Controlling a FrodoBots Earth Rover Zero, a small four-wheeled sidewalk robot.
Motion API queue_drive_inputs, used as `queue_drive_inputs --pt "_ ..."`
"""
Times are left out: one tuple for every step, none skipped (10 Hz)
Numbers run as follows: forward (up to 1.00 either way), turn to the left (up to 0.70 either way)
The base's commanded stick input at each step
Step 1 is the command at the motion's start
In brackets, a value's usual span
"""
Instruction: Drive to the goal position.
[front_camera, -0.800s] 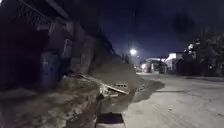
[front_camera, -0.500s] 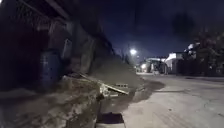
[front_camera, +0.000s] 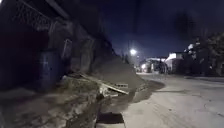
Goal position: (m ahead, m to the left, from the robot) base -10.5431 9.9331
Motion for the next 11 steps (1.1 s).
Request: queue_drive_inputs --pt "0.0 -0.7" --pt "0.0 -0.7" --pt "0.0 -0.7" --pt "0.0 -0.7" --pt "0.0 -0.7" --pt "0.0 -0.7" --pt "0.0 -0.7" --pt "0.0 -0.7" --pt "0.0 -0.7" --pt "0.0 -0.7" --pt "0.0 -0.7"
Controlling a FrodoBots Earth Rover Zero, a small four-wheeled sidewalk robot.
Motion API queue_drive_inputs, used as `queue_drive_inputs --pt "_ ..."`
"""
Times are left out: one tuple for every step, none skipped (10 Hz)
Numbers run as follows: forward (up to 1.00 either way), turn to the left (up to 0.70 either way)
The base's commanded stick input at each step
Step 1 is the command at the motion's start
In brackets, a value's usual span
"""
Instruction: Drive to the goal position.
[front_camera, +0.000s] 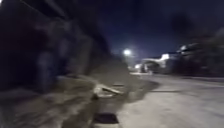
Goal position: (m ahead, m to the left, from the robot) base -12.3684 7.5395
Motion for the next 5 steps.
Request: queue_drive_inputs --pt "0.0 -0.7" --pt "0.0 -0.7" --pt "0.0 -0.7" --pt "0.0 -0.7" --pt "0.0 -0.7"
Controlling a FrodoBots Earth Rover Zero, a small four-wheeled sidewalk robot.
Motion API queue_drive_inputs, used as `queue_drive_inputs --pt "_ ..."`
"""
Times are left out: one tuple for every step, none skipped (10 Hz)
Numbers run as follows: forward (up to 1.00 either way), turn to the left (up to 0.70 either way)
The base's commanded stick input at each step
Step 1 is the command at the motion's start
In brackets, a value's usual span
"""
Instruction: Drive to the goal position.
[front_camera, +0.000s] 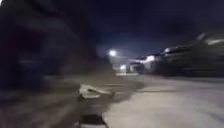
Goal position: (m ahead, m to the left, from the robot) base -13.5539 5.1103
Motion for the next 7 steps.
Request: queue_drive_inputs --pt "0.0 -0.7" --pt "0.0 -0.7" --pt "0.0 -0.7" --pt "0.0 -0.7" --pt "0.0 -0.7" --pt "0.0 -0.7" --pt "0.0 -0.7"
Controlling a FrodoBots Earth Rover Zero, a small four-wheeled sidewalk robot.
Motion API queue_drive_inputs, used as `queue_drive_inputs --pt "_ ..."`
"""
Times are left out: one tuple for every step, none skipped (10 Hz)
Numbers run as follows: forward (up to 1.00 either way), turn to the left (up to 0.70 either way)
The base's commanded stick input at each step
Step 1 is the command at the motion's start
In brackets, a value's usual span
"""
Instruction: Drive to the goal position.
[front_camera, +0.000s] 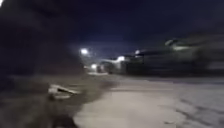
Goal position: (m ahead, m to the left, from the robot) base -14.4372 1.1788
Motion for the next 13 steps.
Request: queue_drive_inputs --pt "0.0 -0.7" --pt "0.0 -0.7" --pt "0.0 -0.7" --pt "0.0 -0.7" --pt "0.0 -0.7" --pt "0.0 -0.7" --pt "0.0 -0.7" --pt "0.0 -0.7" --pt "0.0 -0.7" --pt "0.0 -0.7" --pt "0.0 -0.7" --pt "0.0 -0.7" --pt "0.0 -0.7"
